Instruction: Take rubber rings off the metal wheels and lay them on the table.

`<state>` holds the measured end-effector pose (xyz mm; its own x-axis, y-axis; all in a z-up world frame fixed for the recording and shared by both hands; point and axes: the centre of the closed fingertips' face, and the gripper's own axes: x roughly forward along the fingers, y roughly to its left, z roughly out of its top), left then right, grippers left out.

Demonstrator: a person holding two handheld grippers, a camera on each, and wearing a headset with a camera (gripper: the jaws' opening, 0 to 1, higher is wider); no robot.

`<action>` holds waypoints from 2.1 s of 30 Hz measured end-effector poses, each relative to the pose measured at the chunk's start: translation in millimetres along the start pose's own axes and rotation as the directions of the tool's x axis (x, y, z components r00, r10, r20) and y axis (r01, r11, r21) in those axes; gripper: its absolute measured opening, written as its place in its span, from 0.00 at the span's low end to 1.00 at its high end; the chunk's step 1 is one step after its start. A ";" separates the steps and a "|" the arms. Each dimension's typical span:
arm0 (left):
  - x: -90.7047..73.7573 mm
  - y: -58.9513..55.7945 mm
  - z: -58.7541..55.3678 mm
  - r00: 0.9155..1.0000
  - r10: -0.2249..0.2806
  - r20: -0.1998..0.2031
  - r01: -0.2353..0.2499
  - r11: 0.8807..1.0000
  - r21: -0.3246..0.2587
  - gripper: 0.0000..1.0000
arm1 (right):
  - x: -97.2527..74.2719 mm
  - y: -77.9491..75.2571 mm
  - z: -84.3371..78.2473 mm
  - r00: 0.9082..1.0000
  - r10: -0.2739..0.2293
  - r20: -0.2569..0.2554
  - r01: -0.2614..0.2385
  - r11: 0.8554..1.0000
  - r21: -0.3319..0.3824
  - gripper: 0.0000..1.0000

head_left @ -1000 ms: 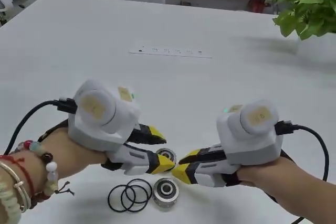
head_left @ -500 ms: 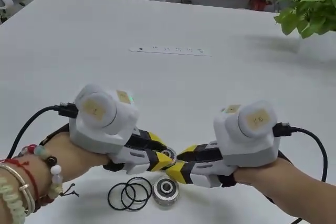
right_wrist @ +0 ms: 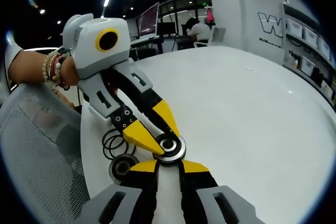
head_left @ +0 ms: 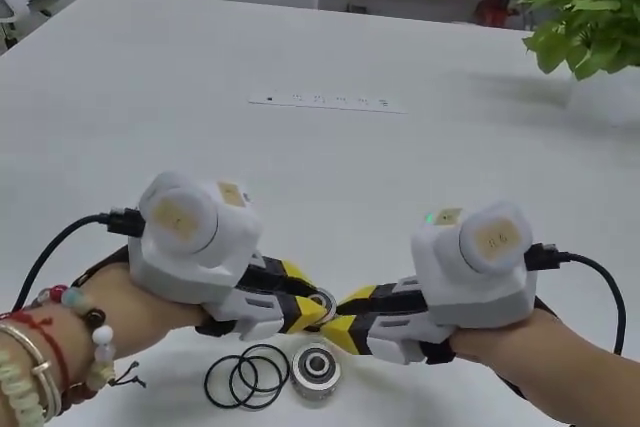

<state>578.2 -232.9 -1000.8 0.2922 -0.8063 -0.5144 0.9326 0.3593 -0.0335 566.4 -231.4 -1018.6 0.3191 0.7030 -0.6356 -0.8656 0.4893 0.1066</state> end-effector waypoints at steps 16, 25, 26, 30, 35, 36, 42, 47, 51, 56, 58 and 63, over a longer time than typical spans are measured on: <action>0.1 0.1 0.6 1.000 0.002 0.004 -0.002 1.000 -0.006 0.14 | -1.1 -4.7 -3.5 1.000 -0.015 -0.022 0.014 0.999 -0.043 0.00; -0.9 0.2 0.2 1.000 0.000 0.002 0.000 1.000 0.006 0.14 | -3.5 -13.0 -3.8 0.999 -0.045 -0.026 0.046 0.999 0.026 0.00; -1.1 0.1 0.2 1.000 -0.001 0.002 0.001 1.000 0.009 0.14 | -3.8 -14.3 -3.1 0.999 -0.047 -0.022 0.048 0.998 0.031 0.00; -1.5 0.3 0.1 1.000 0.001 -0.001 -0.001 1.000 0.014 0.14 | -6.1 -17.4 -1.4 0.998 -0.056 -0.008 0.057 0.995 0.085 0.00; -2.2 1.1 -0.2 1.000 0.004 -0.003 -0.004 1.000 0.015 0.14 | -8.5 -19.4 5.7 0.998 -0.055 0.031 0.049 0.986 0.157 0.00; -2.2 0.9 -0.3 1.000 0.004 -0.003 -0.004 1.000 0.016 0.14 | -8.2 -19.2 6.1 0.998 -0.055 0.031 0.050 0.987 0.155 0.00; -2.5 0.8 -0.4 1.000 0.003 0.000 -0.003 1.000 0.014 0.14 | -8.8 -17.9 8.0 0.998 -0.049 0.041 0.041 0.983 0.180 0.00; -2.7 0.8 -0.6 1.000 0.002 0.004 -0.002 1.000 0.010 0.14 | -9.5 -17.1 8.6 0.998 -0.041 0.052 0.029 0.974 0.225 0.00; -2.9 0.7 -0.7 1.000 0.002 0.007 -0.002 1.000 0.007 0.14 | -10.1 -16.7 9.7 0.997 -0.035 0.066 0.015 0.958 0.285 0.00; -3.1 0.7 -0.8 1.000 0.001 0.006 -0.001 1.000 0.004 0.13 | -10.4 -15.3 11.6 0.997 -0.031 0.076 0.006 0.950 0.312 0.00; -3.0 0.7 -1.0 1.000 0.003 0.003 -0.003 1.000 0.009 0.13 | -10.3 -15.2 12.1 0.996 -0.030 0.079 0.002 0.944 0.329 0.00; -3.0 0.8 -1.3 1.000 0.005 0.002 -0.005 1.000 0.013 0.13 | -10.3 -13.6 13.7 0.996 -0.028 0.080 0.000 0.943 0.333 0.00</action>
<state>577.8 -229.6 -1000.5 0.2971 -0.8053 -0.5131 0.9338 0.3572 -0.0199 580.1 -238.2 -1003.0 0.3733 0.7278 -0.5753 -0.6877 0.6333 0.3550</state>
